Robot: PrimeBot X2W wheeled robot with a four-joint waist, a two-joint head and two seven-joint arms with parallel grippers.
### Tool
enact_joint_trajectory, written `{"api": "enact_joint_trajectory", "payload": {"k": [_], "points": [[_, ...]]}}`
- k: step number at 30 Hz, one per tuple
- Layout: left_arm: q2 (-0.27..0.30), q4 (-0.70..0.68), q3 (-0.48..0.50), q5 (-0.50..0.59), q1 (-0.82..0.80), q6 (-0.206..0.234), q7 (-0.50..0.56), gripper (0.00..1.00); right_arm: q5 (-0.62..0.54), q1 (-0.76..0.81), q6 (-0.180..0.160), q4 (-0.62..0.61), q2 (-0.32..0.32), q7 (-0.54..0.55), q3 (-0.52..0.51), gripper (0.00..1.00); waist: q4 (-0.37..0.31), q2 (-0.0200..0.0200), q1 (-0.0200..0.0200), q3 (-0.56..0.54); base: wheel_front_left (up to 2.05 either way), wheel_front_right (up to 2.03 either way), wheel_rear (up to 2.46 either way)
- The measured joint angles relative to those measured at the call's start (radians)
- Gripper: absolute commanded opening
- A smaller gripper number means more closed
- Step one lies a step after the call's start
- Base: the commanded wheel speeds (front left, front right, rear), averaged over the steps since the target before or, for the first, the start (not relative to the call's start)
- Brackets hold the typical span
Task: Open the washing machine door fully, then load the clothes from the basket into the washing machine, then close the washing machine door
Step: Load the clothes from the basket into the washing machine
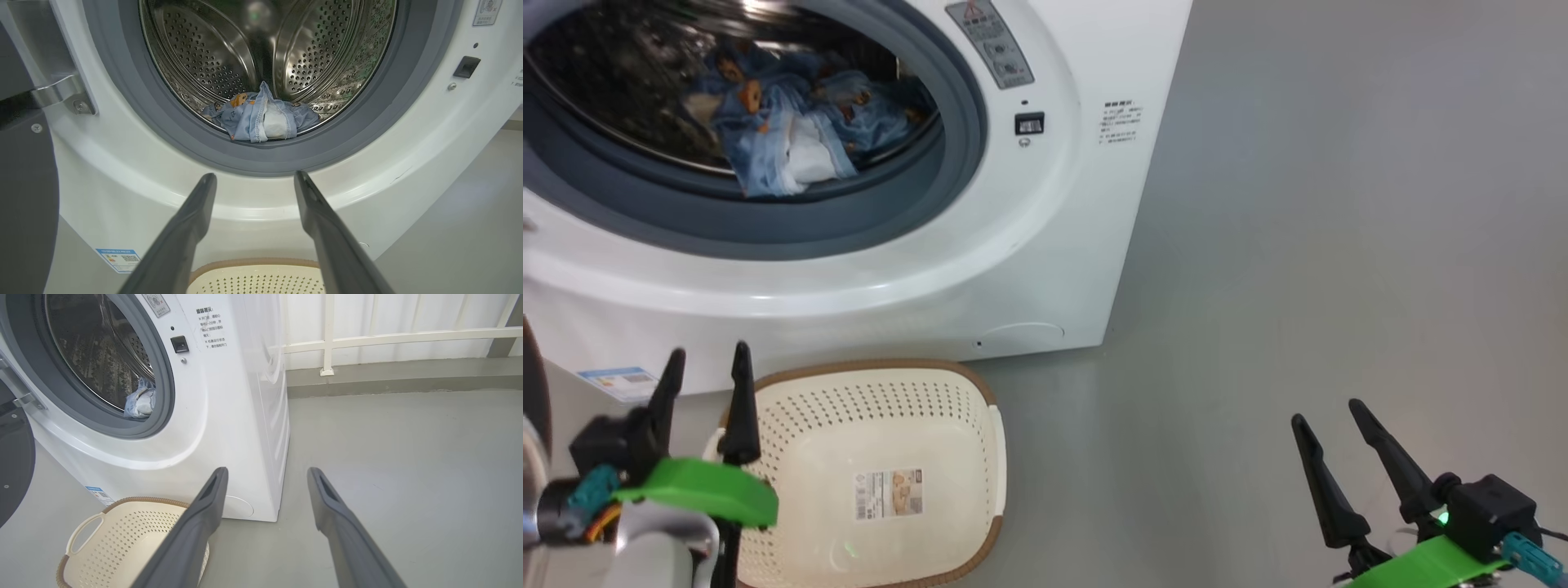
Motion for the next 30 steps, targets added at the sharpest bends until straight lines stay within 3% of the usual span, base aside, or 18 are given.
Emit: {"api": "enact_joint_trajectory", "payload": {"k": [18,30], "points": [[-0.024,-0.180,0.079,0.017,0.298,0.000,0.000,1.00,0.047,0.114,0.000,0.005,-0.054,0.000,-0.023,1.00,0.028,0.0000,0.0000,-0.136,0.00,0.00,0.00],[-0.026,-0.271,0.097,0.015,0.384,0.000,0.000,1.00,0.051,0.135,0.000,-0.003,-0.066,0.000,-0.049,1.00,0.042,0.0000,0.0001,-0.158,0.00,0.00,0.00]]}}
